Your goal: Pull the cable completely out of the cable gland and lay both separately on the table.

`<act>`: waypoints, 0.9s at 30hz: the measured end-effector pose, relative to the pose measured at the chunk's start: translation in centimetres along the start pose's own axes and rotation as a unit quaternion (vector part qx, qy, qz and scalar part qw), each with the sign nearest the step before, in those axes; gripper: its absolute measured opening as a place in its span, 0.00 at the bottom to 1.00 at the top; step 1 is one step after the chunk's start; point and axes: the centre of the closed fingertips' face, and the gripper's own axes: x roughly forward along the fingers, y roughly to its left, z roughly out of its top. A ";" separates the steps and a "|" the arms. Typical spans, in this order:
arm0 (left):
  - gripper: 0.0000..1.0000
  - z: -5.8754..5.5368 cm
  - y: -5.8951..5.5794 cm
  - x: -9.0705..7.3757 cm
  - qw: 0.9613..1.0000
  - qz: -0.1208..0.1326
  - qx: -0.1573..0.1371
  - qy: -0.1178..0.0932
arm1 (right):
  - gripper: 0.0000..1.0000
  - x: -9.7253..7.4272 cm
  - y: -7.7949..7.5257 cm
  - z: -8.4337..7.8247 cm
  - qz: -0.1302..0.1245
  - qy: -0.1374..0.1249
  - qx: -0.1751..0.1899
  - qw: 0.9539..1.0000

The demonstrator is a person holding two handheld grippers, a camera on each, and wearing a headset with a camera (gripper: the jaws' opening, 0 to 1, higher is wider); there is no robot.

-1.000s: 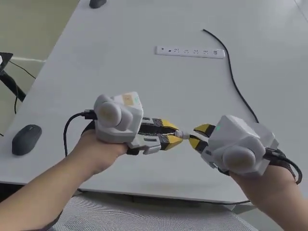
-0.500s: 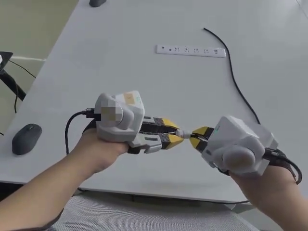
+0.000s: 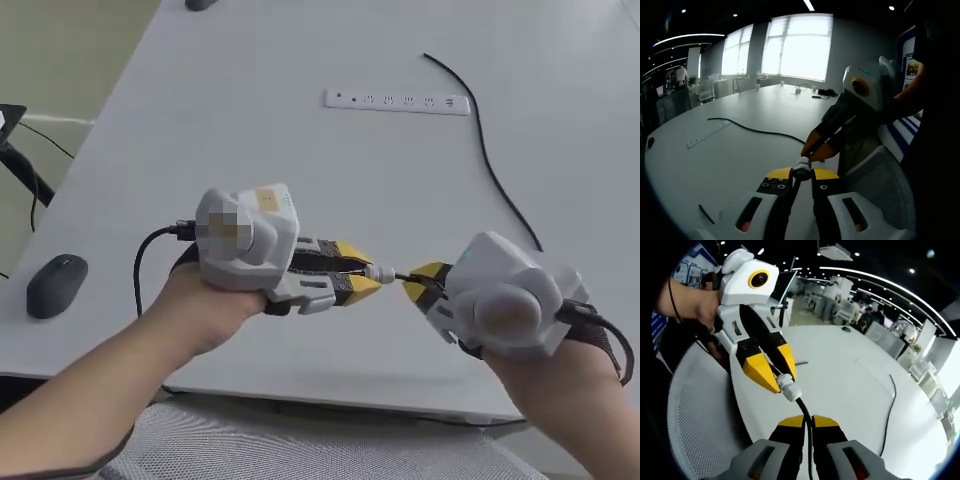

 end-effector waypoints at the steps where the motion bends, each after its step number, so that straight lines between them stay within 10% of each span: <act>1: 0.15 0.0 0.0 0.0 1.000 0.000 0.000 0.000 | 0.00 0.0 -0.1 -0.1 -0.001 0.000 0.003 1.000; 27: 0.15 0.2 0.1 -0.3 1.000 0.008 0.001 -0.006 | 0.00 0.8 -2.8 -5.4 -0.044 0.015 0.152 0.987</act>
